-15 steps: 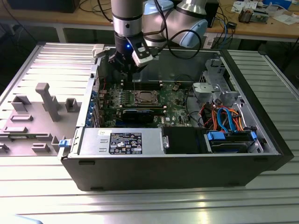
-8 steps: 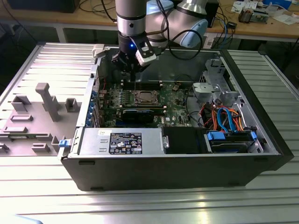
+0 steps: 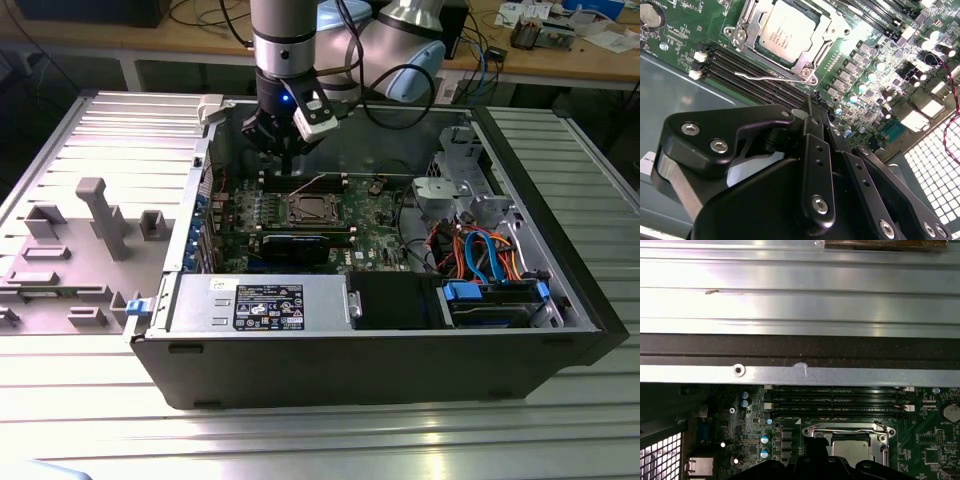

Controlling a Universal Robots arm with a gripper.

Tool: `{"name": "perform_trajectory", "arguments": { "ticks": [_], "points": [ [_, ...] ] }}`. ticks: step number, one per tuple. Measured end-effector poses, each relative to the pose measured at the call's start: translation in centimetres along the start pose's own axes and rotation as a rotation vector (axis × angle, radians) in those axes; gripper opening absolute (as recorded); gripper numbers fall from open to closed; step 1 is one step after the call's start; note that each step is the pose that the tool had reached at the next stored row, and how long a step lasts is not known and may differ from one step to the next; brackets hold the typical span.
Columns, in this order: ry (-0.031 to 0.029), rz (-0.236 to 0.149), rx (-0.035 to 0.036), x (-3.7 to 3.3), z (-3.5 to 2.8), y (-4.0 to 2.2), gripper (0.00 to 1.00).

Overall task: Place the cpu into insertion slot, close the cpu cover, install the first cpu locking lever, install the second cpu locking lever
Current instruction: 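Install the first cpu locking lever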

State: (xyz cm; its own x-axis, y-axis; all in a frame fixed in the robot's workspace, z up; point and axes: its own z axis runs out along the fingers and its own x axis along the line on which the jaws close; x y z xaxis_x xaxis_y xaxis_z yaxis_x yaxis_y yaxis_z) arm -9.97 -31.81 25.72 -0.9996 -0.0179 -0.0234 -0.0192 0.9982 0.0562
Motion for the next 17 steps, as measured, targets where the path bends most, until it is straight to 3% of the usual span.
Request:
{"name": "perform_trajectory", "arguments": {
  "ticks": [8,11,17],
  "points": [
    [-0.0001,0.000,0.0010,-0.13,0.05,0.00,0.11],
    [0.0001,0.000,0.0034,-0.70,0.29,-0.03,0.11],
    [0.0001,0.000,0.0039,-0.91,0.77,-0.06,0.11]
  ]
}}
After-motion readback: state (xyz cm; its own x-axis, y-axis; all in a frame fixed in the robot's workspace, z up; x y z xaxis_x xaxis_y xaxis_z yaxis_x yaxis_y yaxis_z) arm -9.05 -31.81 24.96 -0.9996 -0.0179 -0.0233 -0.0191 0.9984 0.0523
